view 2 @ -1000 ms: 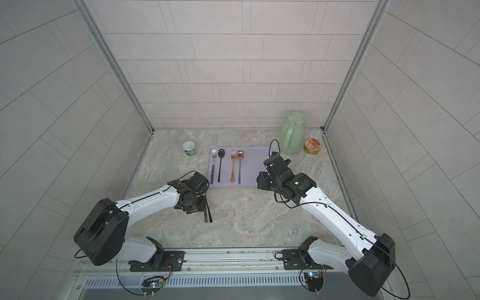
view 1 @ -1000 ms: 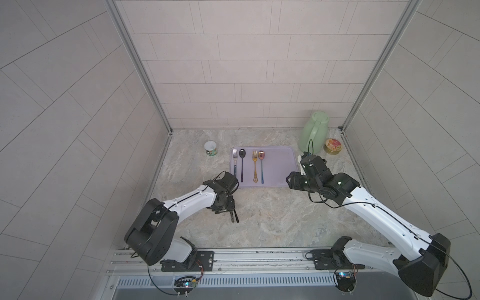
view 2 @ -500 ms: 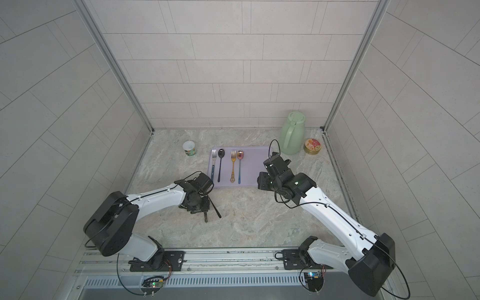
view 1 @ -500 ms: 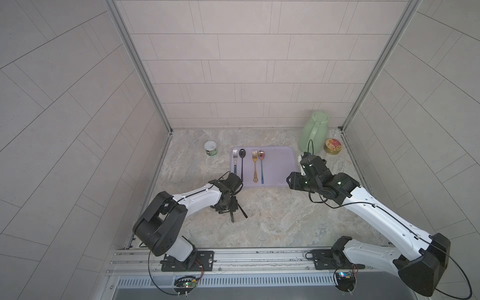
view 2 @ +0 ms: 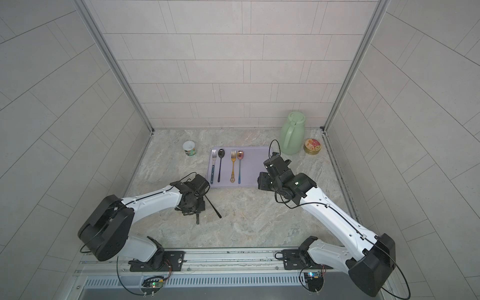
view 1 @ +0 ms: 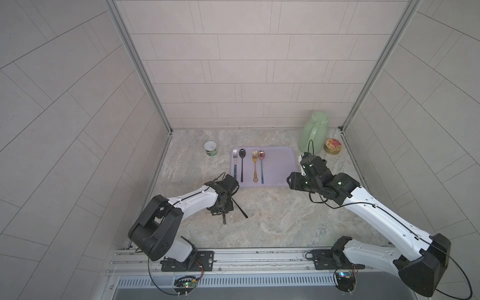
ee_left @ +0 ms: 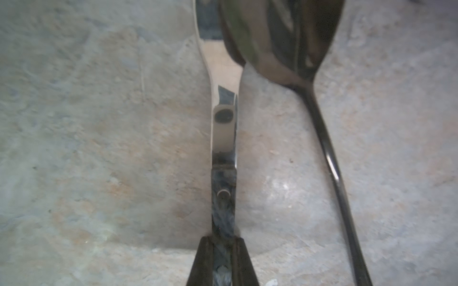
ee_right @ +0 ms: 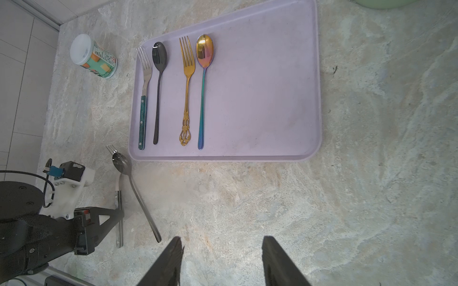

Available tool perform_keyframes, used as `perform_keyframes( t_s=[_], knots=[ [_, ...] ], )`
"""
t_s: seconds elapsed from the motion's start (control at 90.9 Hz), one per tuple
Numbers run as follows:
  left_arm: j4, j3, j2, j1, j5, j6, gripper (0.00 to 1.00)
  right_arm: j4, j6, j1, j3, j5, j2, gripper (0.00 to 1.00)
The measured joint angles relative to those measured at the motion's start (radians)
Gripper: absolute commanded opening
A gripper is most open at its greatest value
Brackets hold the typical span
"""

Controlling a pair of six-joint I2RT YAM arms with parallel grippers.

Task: Set the spoon and fork side by side
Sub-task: Pick up the fork at the center of the board, then place the fork on the tray.

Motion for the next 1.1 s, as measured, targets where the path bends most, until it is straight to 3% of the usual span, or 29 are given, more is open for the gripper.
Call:
perform_keyframes(
  t_s=[0.253, 0.572, 0.836, 1.101],
  knots=[
    [-0.113, 0.019, -0.126, 0.037, -0.03, 0.0, 0.03, -0.001, 0.0, 0.0, 0.0, 0.002, -0.029, 0.56],
    [-0.233, 0.27, -0.151, 0.026, -0.052, 0.015, 0.03, -0.006, -0.001, 0.0, 0.0, 0.012, -0.032, 0.56],
    [-0.267, 0.565, 0.054, -0.059, -0.066, 0.018, 0.03, -0.008, -0.013, -0.021, -0.016, 0.039, -0.075, 0.58],
    [-0.284, 0.951, 0.402, -0.138, -0.082, 0.015, 0.03, -0.026, -0.04, -0.156, -0.074, 0.042, -0.077, 0.58]
  ],
)
